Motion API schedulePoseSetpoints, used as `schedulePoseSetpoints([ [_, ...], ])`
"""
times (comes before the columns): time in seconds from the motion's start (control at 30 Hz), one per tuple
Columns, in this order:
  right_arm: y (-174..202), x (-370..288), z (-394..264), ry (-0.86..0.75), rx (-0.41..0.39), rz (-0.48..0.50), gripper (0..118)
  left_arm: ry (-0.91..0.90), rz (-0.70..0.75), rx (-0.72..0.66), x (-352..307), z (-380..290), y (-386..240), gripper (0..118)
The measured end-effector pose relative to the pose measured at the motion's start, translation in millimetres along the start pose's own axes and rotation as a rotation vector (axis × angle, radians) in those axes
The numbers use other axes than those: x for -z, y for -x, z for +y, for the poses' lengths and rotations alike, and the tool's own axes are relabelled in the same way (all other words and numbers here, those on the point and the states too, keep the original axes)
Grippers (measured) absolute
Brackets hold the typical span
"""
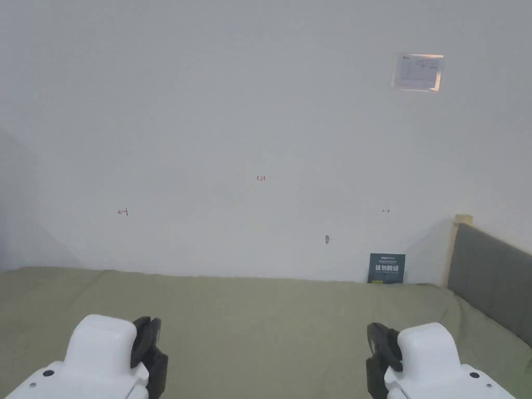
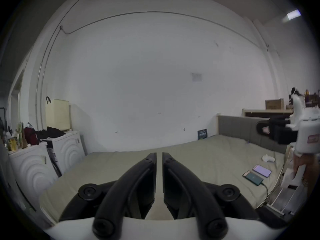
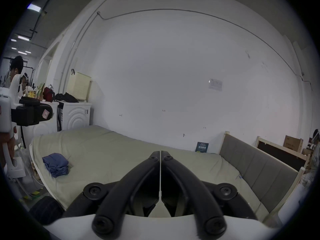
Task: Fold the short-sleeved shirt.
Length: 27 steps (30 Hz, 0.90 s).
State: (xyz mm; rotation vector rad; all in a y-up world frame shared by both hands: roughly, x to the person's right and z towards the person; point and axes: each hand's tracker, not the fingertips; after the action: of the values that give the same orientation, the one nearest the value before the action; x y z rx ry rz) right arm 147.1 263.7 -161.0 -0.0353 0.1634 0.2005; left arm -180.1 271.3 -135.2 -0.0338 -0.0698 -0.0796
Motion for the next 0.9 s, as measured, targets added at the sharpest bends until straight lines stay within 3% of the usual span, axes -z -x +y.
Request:
schedulePoseSetpoints([
  [0.2, -14.2, -7.5, 1.0, -0.012, 0.068, 0.003, 7, -0.073, 0.047, -0.034, -6.7, -2.6, 8.1, 21],
  [0.23, -13.7, -8.5, 2.0, -0.013, 0.072, 0.002, 19, -0.079, 0.046, -0.043, -7.6, -1.1, 9.6, 36],
  [0.27, -15.7, -11.2, 3.8, -0.017, 0.089, 0.004, 46, -0.088, 0.041, -0.06, -8.0, 0.2, 11.0, 67],
  [0.3, -15.5, -11.1, 4.9, -0.024, 0.127, 0.012, 94, -0.091, 0.04, -0.078, -7.1, 1.1, 12.1, 105],
  [0.33, -14.8, -9.8, 5.0, -0.019, 0.147, 0.019, 118, -0.083, 0.028, -0.093, -4.6, 1.0, 13.4, 118],
  [0.4, -13.7, -13.4, 4.6, -0.083, 0.123, 0.034, 118, -0.078, 0.048, -0.157, -5.6, -1.9, 20.0, 118],
  [0.6, -3.9, -14.6, 9.4, -0.057, 0.057, -0.018, 118, -0.041, 0.025, -0.082, -6.3, 1.6, 15.1, 118],
  [0.9, -4.9, -3.8, 2.7, -0.005, 0.126, -0.019, 118, -0.041, 0.028, -0.08, -2.6, -3.6, 10.2, 118],
])
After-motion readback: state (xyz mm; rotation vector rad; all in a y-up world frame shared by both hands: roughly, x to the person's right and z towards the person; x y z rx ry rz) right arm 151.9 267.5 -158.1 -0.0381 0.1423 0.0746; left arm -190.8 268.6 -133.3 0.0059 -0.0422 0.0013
